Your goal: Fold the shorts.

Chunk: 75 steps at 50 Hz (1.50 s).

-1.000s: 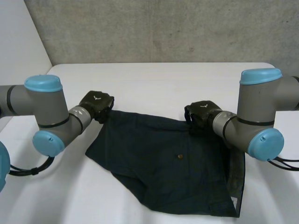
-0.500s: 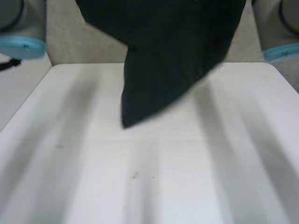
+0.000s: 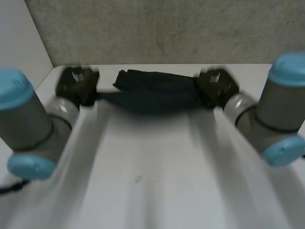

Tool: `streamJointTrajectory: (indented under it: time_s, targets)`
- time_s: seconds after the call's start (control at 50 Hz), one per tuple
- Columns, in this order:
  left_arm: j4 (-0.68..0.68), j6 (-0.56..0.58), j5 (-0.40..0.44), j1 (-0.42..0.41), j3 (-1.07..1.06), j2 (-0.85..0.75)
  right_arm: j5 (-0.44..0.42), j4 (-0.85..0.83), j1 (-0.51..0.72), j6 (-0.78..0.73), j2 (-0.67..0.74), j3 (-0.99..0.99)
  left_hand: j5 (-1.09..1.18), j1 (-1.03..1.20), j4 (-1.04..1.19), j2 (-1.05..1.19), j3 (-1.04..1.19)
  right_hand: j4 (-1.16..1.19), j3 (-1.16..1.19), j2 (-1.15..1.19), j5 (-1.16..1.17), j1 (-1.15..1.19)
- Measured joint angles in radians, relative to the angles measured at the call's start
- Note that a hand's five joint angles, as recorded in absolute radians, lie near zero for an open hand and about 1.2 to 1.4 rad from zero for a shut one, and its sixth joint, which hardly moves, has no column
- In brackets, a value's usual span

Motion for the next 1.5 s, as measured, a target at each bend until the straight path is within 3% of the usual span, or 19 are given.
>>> streamJointTrajectory:
  time_s: [0.2, 0.28, 0.44, 0.58, 0.66, 0.74, 0.82, 0.94, 1.08, 1.24, 1.28, 1.3, 1.42, 1.5]
  targets:
    - [-0.022, 0.126, -0.011, -0.038, -0.194, -0.092, -0.059, 0.038, -0.001, -0.110, 0.080, 0.169, 0.000, 0.000, 0.000, 0.000, 0.000, 0.000, 0.000, 0.000, 0.000, 0.000]
    - [-0.065, 0.221, -0.014, -0.059, -0.265, -0.016, -0.067, 0.134, -0.009, -0.162, 0.028, 0.227, 0.000, 0.000, 0.000, 0.000, 0.000, 0.000, 0.000, 0.000, 0.000, 0.000]
    - [-0.169, 0.258, -0.013, -0.065, -0.351, 0.157, -0.079, 0.336, -0.015, -0.198, -0.095, 0.306, 0.000, 0.000, 0.000, 0.000, 0.000, 0.000, 0.000, 0.000, 0.000, 0.000]
    - [-0.378, 0.292, -0.009, -0.072, -0.426, 0.265, -0.080, 0.553, -0.018, -0.319, -0.186, 0.387, 0.000, 0.000, 0.000, 0.000, 0.000, 0.000, 0.000, 0.000, 0.000, 0.000]
    - [-0.505, 0.368, -0.006, -0.094, -0.451, 0.322, -0.085, 0.707, -0.027, -0.433, -0.244, 0.431, 0.000, 0.000, 0.000, 0.000, 0.000, 0.000, 0.000, 0.008, 0.000, 0.000]
    - [-0.538, 0.439, -0.005, -0.110, -0.439, 0.365, -0.099, 0.763, -0.041, -0.484, -0.277, 0.436, 0.000, 0.000, 0.000, 0.000, 0.000, 0.000, 0.000, 0.008, 0.000, 0.000]
    - [-0.469, 0.512, -0.007, -0.122, -0.363, 0.366, -0.128, 0.754, -0.068, -0.482, -0.299, 0.395, 0.000, 0.000, 0.000, 0.000, 0.000, 0.000, 0.000, 0.008, 0.000, 0.000]
    - [-0.302, 0.535, -0.021, -0.131, -0.147, 0.189, -0.130, 0.602, -0.091, -0.342, -0.265, 0.280, 0.000, 0.000, 0.000, 0.000, 0.001, 0.000, 0.000, 0.008, 0.000, 0.000]
    - [-0.239, 0.524, -0.072, -0.171, 0.219, -0.146, -0.038, 0.418, -0.089, -0.251, -0.174, 0.149, 0.000, 0.000, 0.000, 0.000, 0.001, 0.000, 0.000, 0.008, 0.000, 0.000]
    - [-0.239, 0.516, -0.172, -0.214, 0.756, -0.560, 0.049, 0.243, -0.082, -0.270, 0.035, -0.046, 0.000, 0.000, 0.000, 0.000, 0.001, 0.000, 0.000, 0.008, 0.000, 0.000]
    - [-0.239, 0.515, -0.177, -0.217, 0.787, -0.584, 0.050, 0.236, -0.082, -0.271, 0.044, -0.054, 0.000, 0.000, 0.000, 0.000, 0.001, 0.000, 0.000, 0.008, 0.000, 0.000]
    - [-0.239, 0.514, -0.204, -0.227, 0.944, -0.703, 0.066, 0.177, -0.082, -0.289, 0.120, -0.123, 0.000, 0.000, 0.001, 0.000, 0.001, 0.000, 0.000, 0.008, 0.000, 0.000]
    - [-0.210, 0.510, -0.176, -0.224, 1.290, -0.946, 0.122, 0.066, -0.081, -0.346, 0.267, -0.253, 0.000, 0.000, 0.003, 0.000, 0.001, 0.000, 0.000, 0.008, 0.000, 0.000]
    - [-0.153, 0.478, -0.149, -0.219, 1.382, -1.023, 0.155, -0.018, -0.081, -0.374, 0.337, -0.300, 0.000, 0.000, 0.003, 0.000, 0.001, 0.000, 0.000, 0.008, 0.000, 0.000]
